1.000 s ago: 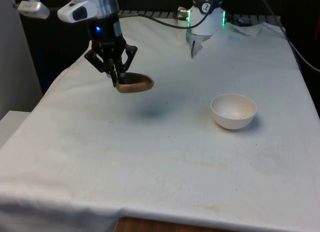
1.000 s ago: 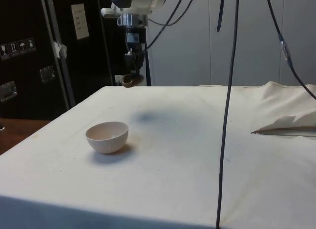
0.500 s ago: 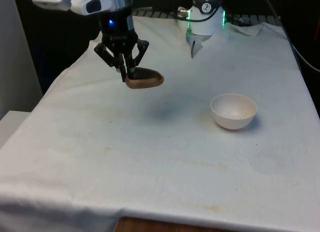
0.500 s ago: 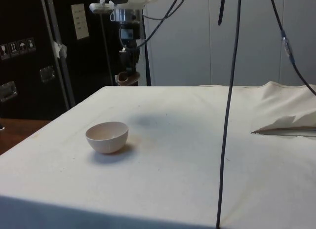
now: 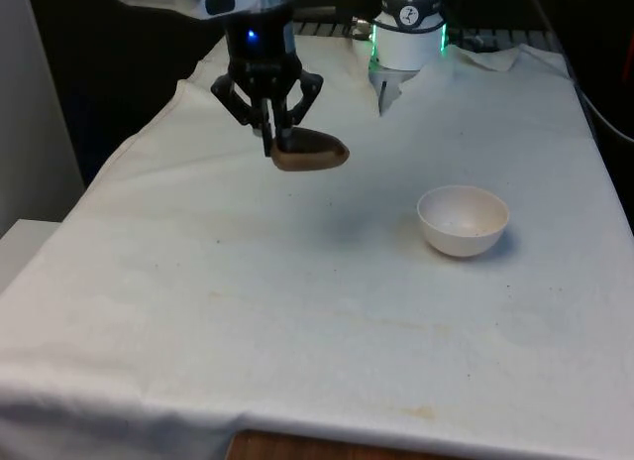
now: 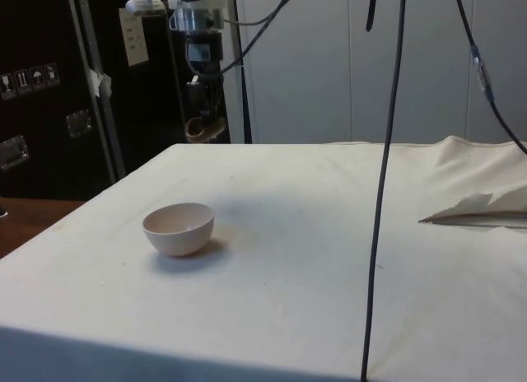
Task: Pour the coffee beans from the cup into the bowl.
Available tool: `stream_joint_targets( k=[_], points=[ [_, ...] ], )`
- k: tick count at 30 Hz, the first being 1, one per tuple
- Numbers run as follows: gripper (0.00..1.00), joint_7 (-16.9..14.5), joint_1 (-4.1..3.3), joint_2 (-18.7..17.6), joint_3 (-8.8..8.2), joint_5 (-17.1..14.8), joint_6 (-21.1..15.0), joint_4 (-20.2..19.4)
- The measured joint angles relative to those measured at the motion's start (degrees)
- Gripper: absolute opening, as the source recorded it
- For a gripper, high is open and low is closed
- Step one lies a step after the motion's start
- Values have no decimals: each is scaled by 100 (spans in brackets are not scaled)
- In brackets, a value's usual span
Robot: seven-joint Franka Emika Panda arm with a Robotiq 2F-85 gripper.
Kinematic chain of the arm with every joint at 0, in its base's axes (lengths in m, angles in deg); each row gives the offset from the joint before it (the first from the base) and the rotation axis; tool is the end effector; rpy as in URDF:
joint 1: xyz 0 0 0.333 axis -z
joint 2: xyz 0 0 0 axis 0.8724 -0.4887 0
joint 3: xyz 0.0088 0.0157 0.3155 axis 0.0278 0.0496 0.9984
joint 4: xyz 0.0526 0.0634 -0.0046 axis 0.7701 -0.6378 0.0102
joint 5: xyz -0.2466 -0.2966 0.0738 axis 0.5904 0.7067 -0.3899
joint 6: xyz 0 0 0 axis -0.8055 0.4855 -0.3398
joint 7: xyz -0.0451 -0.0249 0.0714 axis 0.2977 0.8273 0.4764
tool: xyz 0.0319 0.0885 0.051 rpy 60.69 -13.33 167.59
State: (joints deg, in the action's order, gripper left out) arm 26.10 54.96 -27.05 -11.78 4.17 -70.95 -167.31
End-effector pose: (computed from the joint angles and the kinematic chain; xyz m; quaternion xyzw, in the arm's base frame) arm 0.6556 -0.1528 0.3092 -0.9994 -0.0230 -0.0190 0.0186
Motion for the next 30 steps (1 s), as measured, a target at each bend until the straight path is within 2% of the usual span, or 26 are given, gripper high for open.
stream_joint_targets(
  k=[15, 30],
  points=[
    [0, 556, -29, 166, 344, 453, 0, -115],
    [0, 957, -40, 716, 653, 888, -40, -779]
  ],
)
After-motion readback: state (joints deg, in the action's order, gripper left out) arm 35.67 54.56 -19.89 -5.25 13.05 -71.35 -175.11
